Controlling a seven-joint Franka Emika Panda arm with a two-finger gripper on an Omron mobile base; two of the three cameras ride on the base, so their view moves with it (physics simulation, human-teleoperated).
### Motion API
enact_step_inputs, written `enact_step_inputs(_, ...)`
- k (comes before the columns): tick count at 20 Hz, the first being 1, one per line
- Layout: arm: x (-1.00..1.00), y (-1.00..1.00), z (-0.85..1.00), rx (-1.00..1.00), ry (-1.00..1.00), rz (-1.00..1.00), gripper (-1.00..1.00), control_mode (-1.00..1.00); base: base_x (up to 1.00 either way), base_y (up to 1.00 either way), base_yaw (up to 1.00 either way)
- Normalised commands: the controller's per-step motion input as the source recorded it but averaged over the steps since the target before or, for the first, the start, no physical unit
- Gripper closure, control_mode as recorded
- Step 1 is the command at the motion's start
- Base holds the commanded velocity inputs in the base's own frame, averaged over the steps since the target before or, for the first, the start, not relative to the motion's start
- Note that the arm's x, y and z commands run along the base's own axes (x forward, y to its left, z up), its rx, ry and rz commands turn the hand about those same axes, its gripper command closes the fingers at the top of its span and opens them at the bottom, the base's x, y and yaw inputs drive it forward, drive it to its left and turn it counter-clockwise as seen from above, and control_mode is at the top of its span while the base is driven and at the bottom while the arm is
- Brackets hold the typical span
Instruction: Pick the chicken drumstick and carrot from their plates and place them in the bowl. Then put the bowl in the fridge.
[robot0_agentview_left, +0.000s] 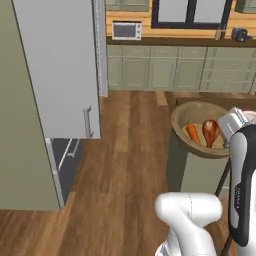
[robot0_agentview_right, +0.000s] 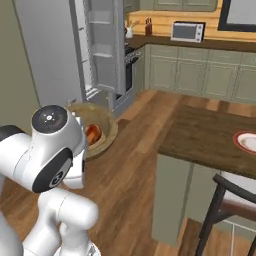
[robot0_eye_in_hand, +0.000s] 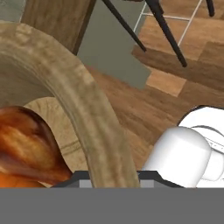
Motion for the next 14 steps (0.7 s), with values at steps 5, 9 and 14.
enact_step_inputs(5, 0.00, 0.00, 0.00, 0.00, 0.00, 0.00, 1.00, 1.00, 1.00, 0.55, -0.36)
enact_step_inputs(9, 0.00, 0.00, 0.00, 0.00, 0.00, 0.00, 1.00, 1.00, 1.00, 0.17, -0.32)
enact_step_inputs(14, 0.00, 0.00, 0.00, 0.00, 0.00, 0.00, 1.00, 1.00, 1.00, 0.30, -0.26)
